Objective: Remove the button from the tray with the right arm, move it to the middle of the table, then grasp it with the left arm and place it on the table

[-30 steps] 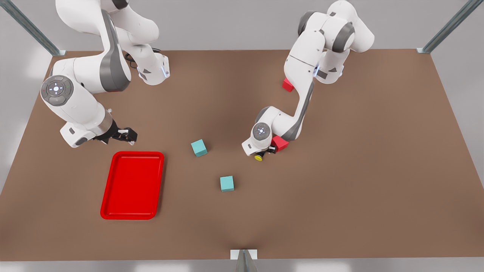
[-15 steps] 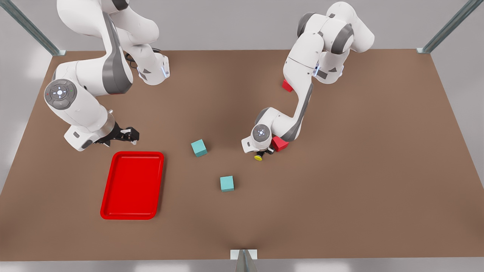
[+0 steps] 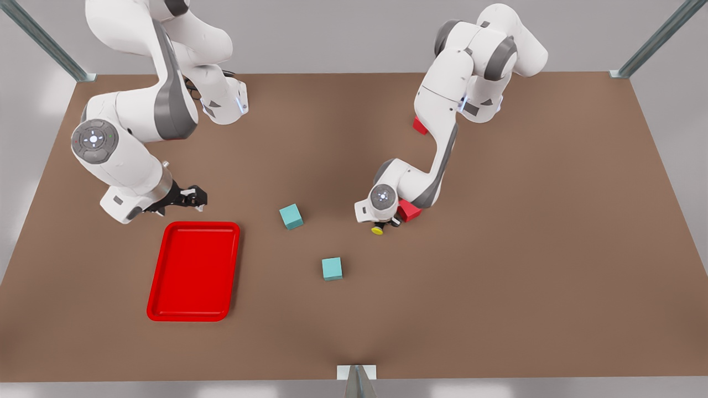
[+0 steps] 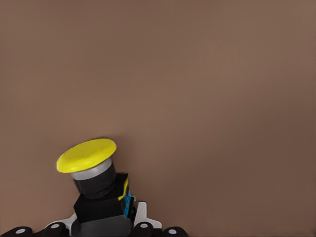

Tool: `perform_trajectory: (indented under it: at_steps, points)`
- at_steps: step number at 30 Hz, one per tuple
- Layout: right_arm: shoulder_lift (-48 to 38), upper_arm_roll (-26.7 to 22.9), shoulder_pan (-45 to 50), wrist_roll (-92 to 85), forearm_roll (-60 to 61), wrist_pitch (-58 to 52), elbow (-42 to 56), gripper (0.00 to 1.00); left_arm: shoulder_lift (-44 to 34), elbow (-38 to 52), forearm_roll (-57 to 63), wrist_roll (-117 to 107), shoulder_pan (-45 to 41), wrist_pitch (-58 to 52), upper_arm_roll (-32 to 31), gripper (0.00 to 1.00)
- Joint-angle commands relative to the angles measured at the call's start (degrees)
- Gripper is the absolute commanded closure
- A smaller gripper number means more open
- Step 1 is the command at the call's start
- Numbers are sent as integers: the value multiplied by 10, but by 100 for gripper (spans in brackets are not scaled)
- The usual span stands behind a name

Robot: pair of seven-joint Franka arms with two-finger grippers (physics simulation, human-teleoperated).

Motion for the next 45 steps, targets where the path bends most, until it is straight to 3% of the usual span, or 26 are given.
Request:
perform_trajectory:
  at_steps: [1,15,23,28,32,38,41,45]
  points:
    - [0,0,2,-19,0,0,0,0,0,1,-3,41,0,0,0,47]
    - [16,-1,-2,-23,-4,8,18,0,-2,12,-4,29,-3,-1,2,50]
    - [43,-3,0,-19,-33,68,34,0,-12,23,24,-163,-9,7,21,50]
    - [44,-3,-4,-19,-34,78,34,0,-8,29,135,-427,-10,60,21,50]
    - [44,-3,-4,-20,-35,78,34,0,-8,30,344,-945,-12,69,22,50]
    - [44,-3,-4,-21,-36,78,34,0,-8,30,593,-1537,-33,-12,23,50]
    - [44,-4,-5,-21,-36,78,35,0,13,30,701,-1701,-56,-12,23,50]
    - [44,-4,-5,-21,-36,77,35,0,35,33,744,-1765,-87,-76,23,50]
